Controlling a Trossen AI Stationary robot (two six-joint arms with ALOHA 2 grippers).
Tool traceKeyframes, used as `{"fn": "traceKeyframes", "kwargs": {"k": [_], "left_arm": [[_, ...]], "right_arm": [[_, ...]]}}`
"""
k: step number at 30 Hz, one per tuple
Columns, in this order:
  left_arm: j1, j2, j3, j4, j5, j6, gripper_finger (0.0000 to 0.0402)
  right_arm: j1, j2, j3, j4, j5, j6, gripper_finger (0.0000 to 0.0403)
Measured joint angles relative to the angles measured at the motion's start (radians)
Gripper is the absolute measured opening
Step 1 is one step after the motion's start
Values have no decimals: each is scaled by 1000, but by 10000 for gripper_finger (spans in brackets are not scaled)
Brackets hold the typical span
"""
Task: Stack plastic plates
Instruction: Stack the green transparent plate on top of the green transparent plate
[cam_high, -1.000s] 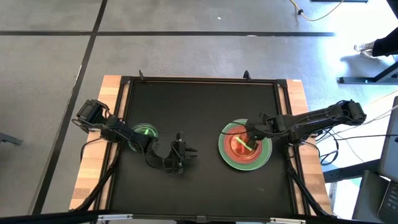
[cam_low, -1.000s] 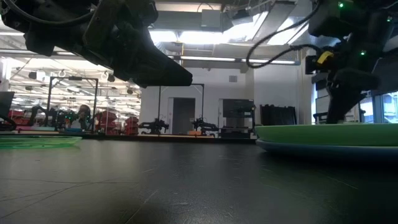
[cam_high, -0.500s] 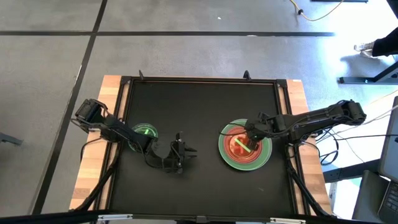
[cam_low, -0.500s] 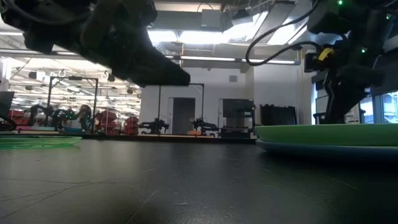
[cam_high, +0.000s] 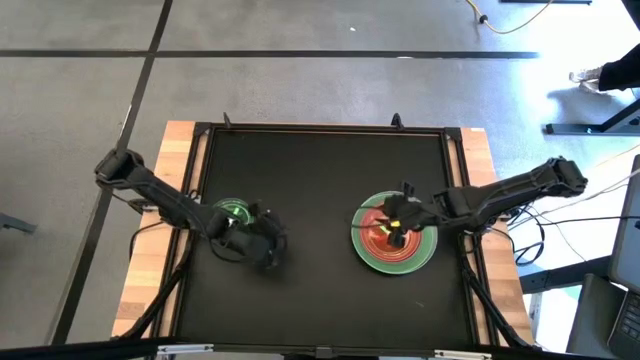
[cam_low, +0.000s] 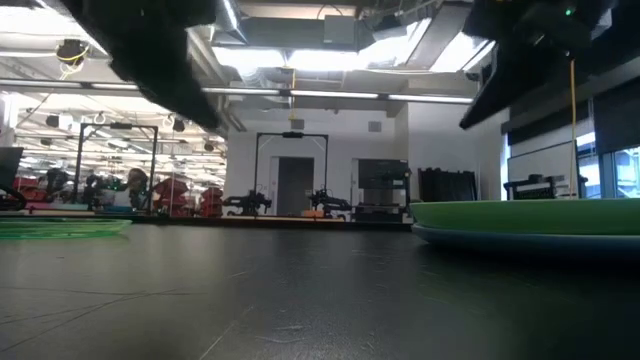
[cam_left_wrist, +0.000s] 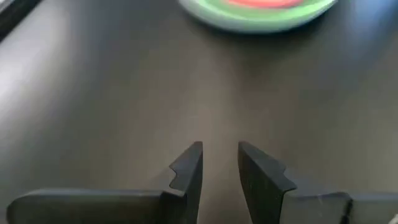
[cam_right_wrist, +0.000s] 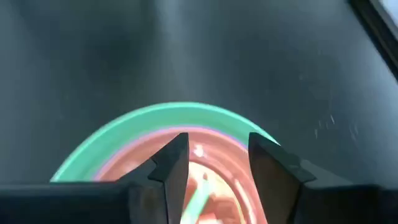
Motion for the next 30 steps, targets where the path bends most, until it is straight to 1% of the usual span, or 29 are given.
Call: {"fn": "traceKeyframes", "kwargs": {"k": [3,6,9,11,13,15,19,26,30], "left_arm": [[0,29,89,-251,4,-153,95],[1,68,142,-449,70,-297,95],[9,118,163,-589,180,-422,95],[19,156,163,-653,244,-470,95],[34,197,163,-703,281,-499,95],[49,239,163,-734,307,-505,95],[73,311,163,-718,353,-479,95],[111,400,164,-731,345,-472,95],[125,418,167,-742,334,-451,95]], "right_arm": [[45,4,0,46,33,-2,159],[79,5,0,62,44,-2,159],[96,5,0,65,45,-1,159],[96,5,0,65,44,-1,159],[93,5,0,63,45,0,159],[93,5,0,62,45,0,159],[93,5,0,62,45,0,159],[93,5,0,63,45,0,159],[93,5,0,62,45,0,159]]}}
